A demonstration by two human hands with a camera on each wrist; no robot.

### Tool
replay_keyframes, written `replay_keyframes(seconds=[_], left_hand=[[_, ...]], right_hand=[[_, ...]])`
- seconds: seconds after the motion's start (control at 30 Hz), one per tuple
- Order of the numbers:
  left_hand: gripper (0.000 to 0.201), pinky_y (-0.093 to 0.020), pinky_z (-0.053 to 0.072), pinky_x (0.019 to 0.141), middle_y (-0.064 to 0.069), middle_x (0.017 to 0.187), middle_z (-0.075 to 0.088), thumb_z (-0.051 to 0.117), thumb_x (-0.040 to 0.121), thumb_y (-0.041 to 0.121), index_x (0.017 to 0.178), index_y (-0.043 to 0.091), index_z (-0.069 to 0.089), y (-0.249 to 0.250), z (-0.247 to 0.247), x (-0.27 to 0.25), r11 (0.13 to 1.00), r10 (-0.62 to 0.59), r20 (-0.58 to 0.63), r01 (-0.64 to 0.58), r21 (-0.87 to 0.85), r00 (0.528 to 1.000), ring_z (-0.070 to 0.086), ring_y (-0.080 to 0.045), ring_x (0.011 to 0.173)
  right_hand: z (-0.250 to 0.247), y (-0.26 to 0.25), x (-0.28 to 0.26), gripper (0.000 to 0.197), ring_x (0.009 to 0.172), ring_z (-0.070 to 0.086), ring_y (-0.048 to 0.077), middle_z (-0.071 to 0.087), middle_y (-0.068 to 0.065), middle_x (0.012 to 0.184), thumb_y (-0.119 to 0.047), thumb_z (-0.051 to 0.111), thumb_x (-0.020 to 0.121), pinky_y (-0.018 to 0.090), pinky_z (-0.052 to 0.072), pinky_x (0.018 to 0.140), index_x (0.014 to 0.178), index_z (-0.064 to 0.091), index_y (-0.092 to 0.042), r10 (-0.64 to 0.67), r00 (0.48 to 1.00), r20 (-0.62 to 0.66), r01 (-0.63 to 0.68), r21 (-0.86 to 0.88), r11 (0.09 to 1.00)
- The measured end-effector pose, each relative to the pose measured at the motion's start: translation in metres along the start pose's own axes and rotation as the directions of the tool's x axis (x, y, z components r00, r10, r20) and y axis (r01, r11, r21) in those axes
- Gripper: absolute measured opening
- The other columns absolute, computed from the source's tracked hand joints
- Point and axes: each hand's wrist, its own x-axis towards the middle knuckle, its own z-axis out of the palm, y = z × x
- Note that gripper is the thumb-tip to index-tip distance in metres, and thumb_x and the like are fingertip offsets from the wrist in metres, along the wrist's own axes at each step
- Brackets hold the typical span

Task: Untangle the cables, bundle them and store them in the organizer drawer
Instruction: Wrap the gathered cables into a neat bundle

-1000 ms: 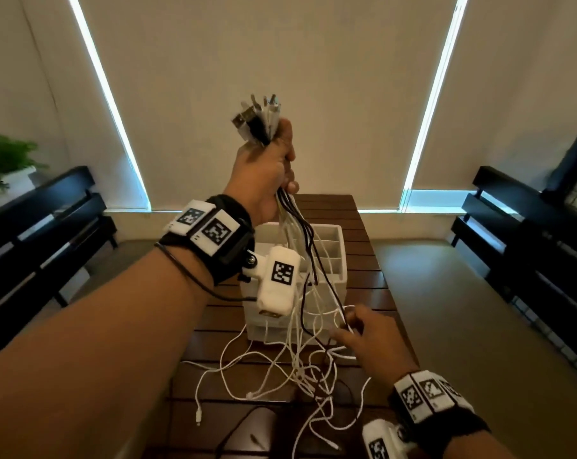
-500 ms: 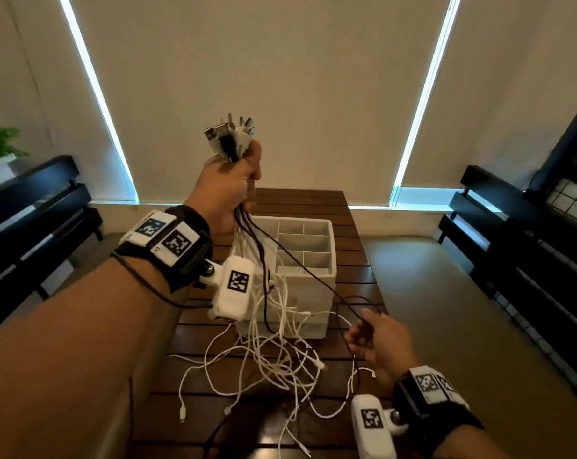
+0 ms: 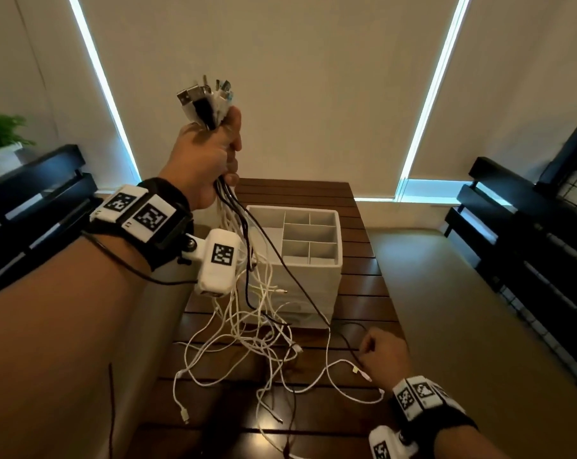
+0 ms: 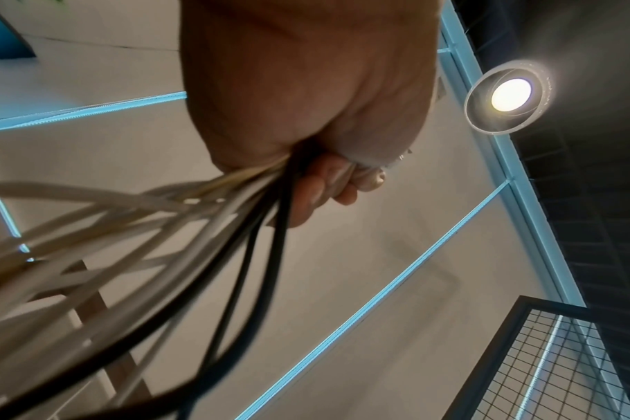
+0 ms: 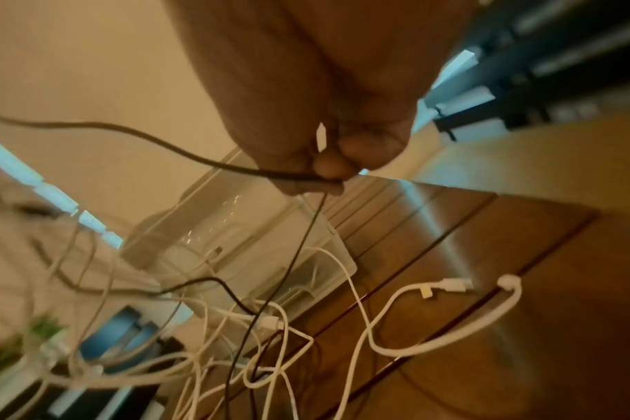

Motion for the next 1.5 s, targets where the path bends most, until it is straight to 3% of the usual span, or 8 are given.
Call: replay_keyframes(seconds=[0.17, 0.3, 0.4, 0.57, 0.73, 0.93, 1.13, 1.5], left_hand=[[0.028, -0.024, 0.031, 0.042, 0.009, 0.053, 0.044, 0.063, 0.092, 0.040, 0.074, 0.020, 0.054, 0.002, 0.005, 0.005, 1.000, 0.031, 0.014, -0.031, -0.002, 0.999, 0.032, -0.007, 0.045], [0.035, -0.023, 0.030, 0.041, 0.007, 0.057, 0.041, 0.065, 0.088, 0.046, 0.069, 0.020, 0.051, 0.023, -0.002, 0.017, 0.992, 0.085, -0.050, -0.089, -0.085, 0.995, 0.030, -0.007, 0.042], [0.037, -0.024, 0.031, 0.041, 0.007, 0.056, 0.040, 0.065, 0.087, 0.048, 0.070, 0.019, 0.050, 0.028, -0.005, 0.020, 0.992, 0.092, -0.027, -0.094, -0.083, 0.995, 0.030, -0.006, 0.043], [0.024, -0.020, 0.028, 0.039, 0.007, 0.059, 0.045, 0.061, 0.094, 0.036, 0.074, 0.024, 0.054, -0.011, 0.013, 0.005, 1.000, 0.000, 0.098, -0.001, 0.007, 0.995, 0.029, -0.007, 0.041], [0.024, -0.022, 0.031, 0.040, 0.003, 0.060, 0.043, 0.061, 0.089, 0.034, 0.072, 0.019, 0.053, -0.054, 0.036, -0.021, 0.987, -0.112, 0.279, 0.140, -0.084, 0.954, 0.032, -0.007, 0.040], [0.029, -0.029, 0.041, 0.051, 0.002, 0.061, 0.044, 0.065, 0.087, 0.038, 0.074, 0.015, 0.052, -0.076, 0.043, -0.042, 0.956, -0.207, 0.365, 0.267, -0.121, 0.908, 0.038, -0.010, 0.048], [0.021, -0.043, 0.052, 0.077, -0.001, 0.055, 0.044, 0.065, 0.088, 0.034, 0.075, 0.018, 0.058, -0.082, 0.037, -0.056, 0.956, -0.248, 0.382, 0.289, -0.054, 0.890, 0.057, -0.022, 0.059], [0.046, -0.023, 0.027, 0.041, 0.008, 0.037, 0.024, 0.059, 0.088, 0.040, 0.049, 0.023, 0.040, -0.072, 0.025, -0.052, 0.938, -0.175, 0.285, 0.248, -0.243, 0.942, 0.023, -0.008, 0.032]], right_hand=[[0.003, -0.007, -0.002, 0.022, 0.100, 0.064, 0.024, 0.067, 0.009, 0.105, -0.025, 0.048, 0.093, 0.028, 0.048, 0.080, 0.085, 0.067, -0.018, 0.079, 0.945, 0.316, 0.031, -0.328, 0.944], [0.014, 0.014, -0.012, 0.033, 0.046, 0.054, 0.015, 0.063, 0.005, 0.062, -0.030, 0.049, 0.096, 0.030, 0.051, 0.055, 0.070, 0.058, -0.012, 0.224, 0.855, 0.468, -0.209, -0.084, 0.974], [0.013, 0.014, -0.020, 0.026, 0.044, 0.057, 0.016, 0.070, 0.013, 0.082, -0.030, 0.047, 0.097, 0.021, 0.040, 0.038, 0.082, 0.060, -0.013, 0.184, 0.854, 0.487, -0.194, -0.030, 0.981], [-0.016, -0.051, -0.016, 0.037, 0.107, 0.059, 0.022, 0.063, -0.002, 0.118, -0.055, 0.046, 0.088, 0.034, 0.046, 0.083, 0.111, 0.057, -0.029, -0.167, 0.977, 0.133, 0.203, -0.336, 0.920], [-0.067, -0.143, -0.023, 0.096, 0.128, 0.032, -0.003, 0.037, -0.022, 0.140, -0.048, 0.080, 0.067, 0.027, 0.031, 0.106, 0.145, 0.024, -0.040, -0.476, 0.879, 0.027, 0.420, 0.429, 0.800], [-0.048, -0.172, -0.003, 0.011, 0.076, 0.068, 0.019, 0.072, 0.004, 0.081, -0.023, 0.072, 0.082, 0.044, 0.055, 0.080, 0.089, 0.068, -0.016, -0.501, 0.855, 0.136, 0.368, 0.522, 0.770], [-0.038, -0.154, 0.000, 0.019, 0.053, 0.059, 0.015, 0.062, 0.001, 0.065, -0.029, 0.073, 0.082, 0.033, 0.051, 0.057, 0.079, 0.064, -0.012, -0.491, 0.850, 0.193, 0.363, 0.460, 0.810], [-0.034, -0.121, 0.009, 0.025, 0.049, 0.056, 0.004, 0.061, -0.002, 0.058, -0.033, 0.075, 0.080, 0.016, 0.044, 0.051, 0.063, 0.060, -0.022, -0.422, 0.853, 0.306, 0.301, 0.371, 0.878]])
